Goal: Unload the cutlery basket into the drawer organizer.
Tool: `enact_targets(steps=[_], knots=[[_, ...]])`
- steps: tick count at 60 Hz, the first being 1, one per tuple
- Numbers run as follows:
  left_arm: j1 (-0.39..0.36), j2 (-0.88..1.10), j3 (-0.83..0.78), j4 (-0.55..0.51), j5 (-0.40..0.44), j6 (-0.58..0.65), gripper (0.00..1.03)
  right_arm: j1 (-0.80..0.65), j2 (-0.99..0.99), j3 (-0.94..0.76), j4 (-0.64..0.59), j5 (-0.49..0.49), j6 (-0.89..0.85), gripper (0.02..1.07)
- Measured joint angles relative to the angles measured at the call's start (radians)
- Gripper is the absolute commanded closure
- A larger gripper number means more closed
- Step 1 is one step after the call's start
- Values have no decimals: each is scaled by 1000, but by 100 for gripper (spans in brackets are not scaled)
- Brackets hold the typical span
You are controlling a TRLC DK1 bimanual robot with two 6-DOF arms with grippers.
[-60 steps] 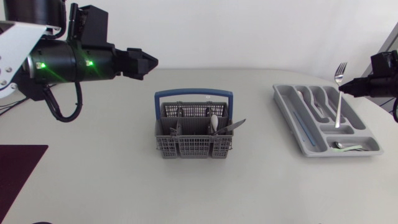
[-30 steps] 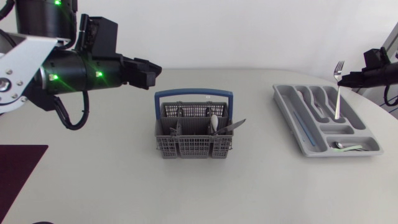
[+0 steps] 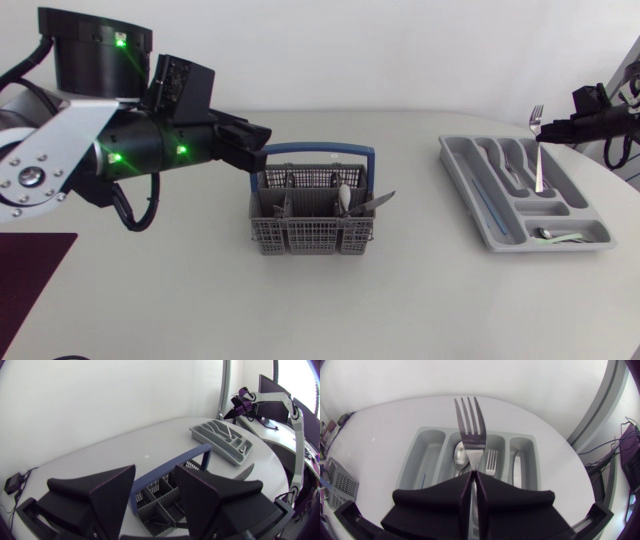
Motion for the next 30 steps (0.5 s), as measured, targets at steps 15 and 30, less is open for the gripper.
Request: enact_targets(steps=[15, 30], knots=[[-9, -2, -3, 8, 0, 4, 47, 0, 58, 62, -18, 14, -5, 100], [-18, -2, -5, 25, 0, 5, 47, 0, 110, 75, -30, 28, -12, 100]])
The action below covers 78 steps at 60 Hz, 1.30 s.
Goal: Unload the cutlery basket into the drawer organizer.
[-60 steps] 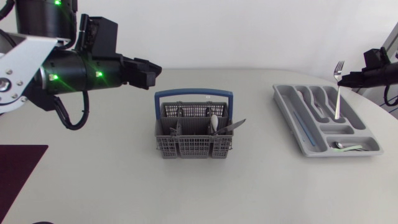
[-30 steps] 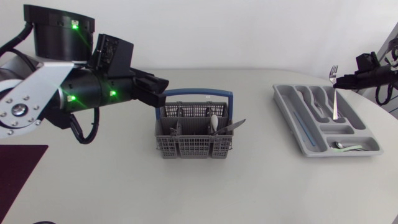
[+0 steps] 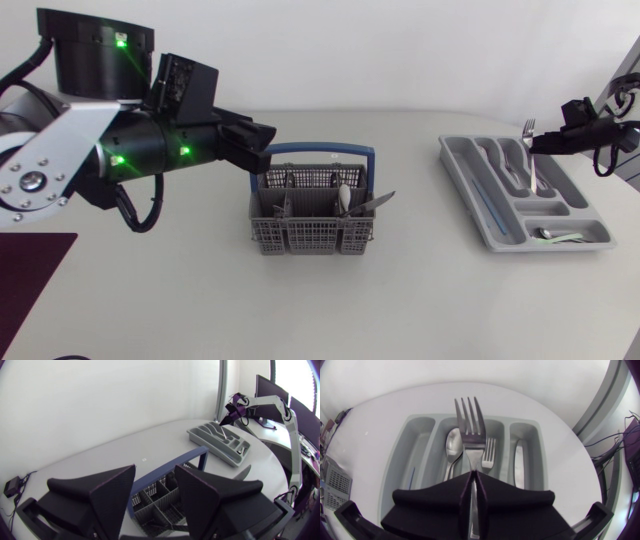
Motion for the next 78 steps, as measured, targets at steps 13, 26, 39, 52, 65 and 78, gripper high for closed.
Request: enact_targets(steps=[13, 26, 39, 52, 65, 78], knots=[[0, 0, -3, 1, 0, 2, 47, 1, 64, 50, 0, 21, 0, 101], [-8, 0, -3, 1, 0, 2, 47, 6, 132, 91, 0, 21, 0, 101], [-19, 0, -3, 6, -3, 2, 47, 12, 171, 127, -2, 37, 9, 100], [-28, 0, -3, 8, -4, 2, 47, 15, 188, 144, -3, 60, 24, 57], [-28, 0, -21, 8, -8, 3, 46, 14, 169, 110, 32, 66, 31, 29], [-29, -14, -43, 9, -8, 21, 43, 16, -39, -163, 155, 65, 31, 24]])
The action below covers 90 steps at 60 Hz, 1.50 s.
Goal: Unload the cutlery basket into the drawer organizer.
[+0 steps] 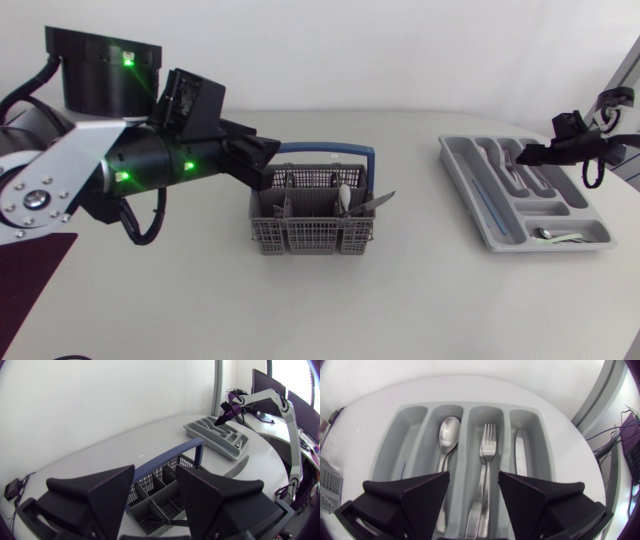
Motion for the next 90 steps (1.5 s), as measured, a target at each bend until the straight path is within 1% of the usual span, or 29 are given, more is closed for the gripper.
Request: enact_targets(steps=[2, 4, 9, 16, 19, 28, 35, 39, 47, 57, 63, 76, 82, 86, 90], knots=[[-2, -3, -4, 0, 0, 4, 43, 2, -41, -45, 15, 0, 0, 24], [-5, -7, -8, 0, -2, 8, 40, 4, -89, -93, 30, -3, 0, 23], [-23, -14, -24, 4, -3, 31, 40, 16, -199, -206, 71, -23, -4, 23], [-72, -19, -60, 34, -3, 74, 40, 45, -349, -373, 127, -41, -11, 23], [-97, -19, -80, 58, -18, 91, 40, 61, -413, -453, 150, -52, -12, 23], [-185, -4, -144, 185, -110, 166, 40, 125, -590, -693, 208, -56, -19, 23], [-262, 63, -183, 357, -223, 244, 40, 183, -711, -845, 236, -57, -23, 23], [-297, 117, -190, 406, -254, 273, 40, 214, -774, -910, 242, -61, -23, 23], [-359, 241, -191, 487, -296, 309, 41, 262, -877, -1007, 252, -62, -22, 23], [-404, 362, -190, 550, -337, 321, 41, 300, -958, -1094, 263, -64, -22, 23], [-416, 404, -190, 568, -354, 329, 41, 309, -998, -1134, 262, -72, -22, 23], [-442, 506, -153, 656, -447, 346, 41, 326, -1061, -1191, 265, -79, -22, 23], [-442, 533, -130, 671, -470, 352, 41, 335, -1080, -1212, 266, -80, -22, 23], [-442, 545, -118, 686, -480, 358, 44, 337, -1088, -1223, 266, -80, -22, 23], [-442, 550, -114, 700, -485, 359, 45, 337, -1089, -1232, 267, -83, -22, 23]])
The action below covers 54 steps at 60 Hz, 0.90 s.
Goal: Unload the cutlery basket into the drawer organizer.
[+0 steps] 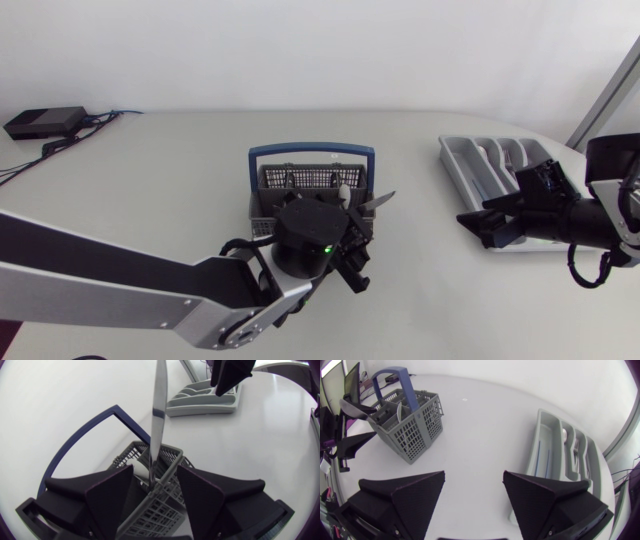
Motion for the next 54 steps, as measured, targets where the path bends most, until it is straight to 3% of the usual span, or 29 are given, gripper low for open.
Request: enact_targets(steps=[7, 16, 29, 43, 54], knots=[[1, 3, 11, 8, -4, 0, 49, 0, 0, -10, 0, -1, 0, 23], [3, 18, 27, 29, -8, 0, 65, 0, -5, -18, 8, -8, 0, 22], [11, 23, 28, 33, -8, 0, 75, 0, -7, -25, 21, -8, 0, 21], [15, 23, 28, 37, -8, 0, 99, 1, -8, -26, 21, -7, 0, 20], [28, 23, 28, 59, -8, 0, 100, 2, -12, -29, 22, -7, 0, 20]])
